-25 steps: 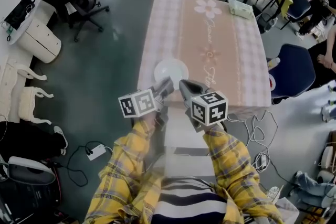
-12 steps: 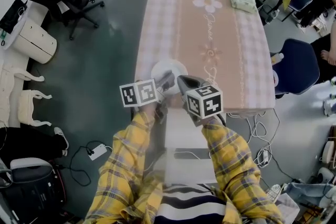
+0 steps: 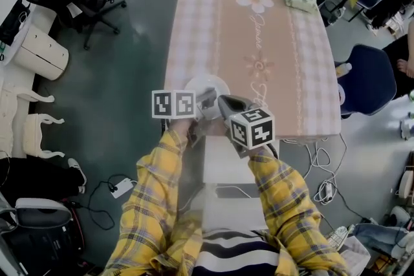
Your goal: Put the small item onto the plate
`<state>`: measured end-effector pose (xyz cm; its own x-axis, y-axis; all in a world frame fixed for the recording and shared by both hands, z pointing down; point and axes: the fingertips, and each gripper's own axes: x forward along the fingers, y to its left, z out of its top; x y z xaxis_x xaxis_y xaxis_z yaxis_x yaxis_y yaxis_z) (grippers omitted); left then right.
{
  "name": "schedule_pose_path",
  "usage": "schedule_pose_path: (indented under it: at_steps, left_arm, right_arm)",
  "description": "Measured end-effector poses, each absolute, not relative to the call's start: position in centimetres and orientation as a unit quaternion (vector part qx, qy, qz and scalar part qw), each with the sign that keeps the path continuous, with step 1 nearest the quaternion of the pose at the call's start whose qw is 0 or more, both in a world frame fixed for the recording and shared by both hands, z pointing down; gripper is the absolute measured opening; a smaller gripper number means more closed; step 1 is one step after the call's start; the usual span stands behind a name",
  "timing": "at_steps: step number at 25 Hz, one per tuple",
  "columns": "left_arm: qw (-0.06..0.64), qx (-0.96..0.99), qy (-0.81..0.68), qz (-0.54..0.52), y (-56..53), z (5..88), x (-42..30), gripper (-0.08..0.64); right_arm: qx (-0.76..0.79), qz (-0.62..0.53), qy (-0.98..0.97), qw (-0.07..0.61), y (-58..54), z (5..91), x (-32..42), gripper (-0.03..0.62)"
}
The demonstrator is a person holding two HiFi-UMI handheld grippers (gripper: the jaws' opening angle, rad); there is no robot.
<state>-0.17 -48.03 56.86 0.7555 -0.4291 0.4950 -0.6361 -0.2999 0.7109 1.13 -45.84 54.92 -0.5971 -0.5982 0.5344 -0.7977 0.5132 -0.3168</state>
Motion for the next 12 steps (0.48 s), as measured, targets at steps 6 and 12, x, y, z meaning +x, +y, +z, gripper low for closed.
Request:
schedule_pose_path:
  at_steps: [6,12]
  left_arm:
    - [0.484,0.796,-0.341,0.122,-48.66,57.17,-0.59,0.11]
    - [0.448,0.807,-0.353,0.153,-48.8,56.99,-0.89,0.114]
  right_arm:
    - [0.409,0.281,-0.85,0.177,-46.2,55.41,1.31,-0.003]
    - [0.401,0.283,-0.855,0.17,-46.09,55.22,0.68,-0.003]
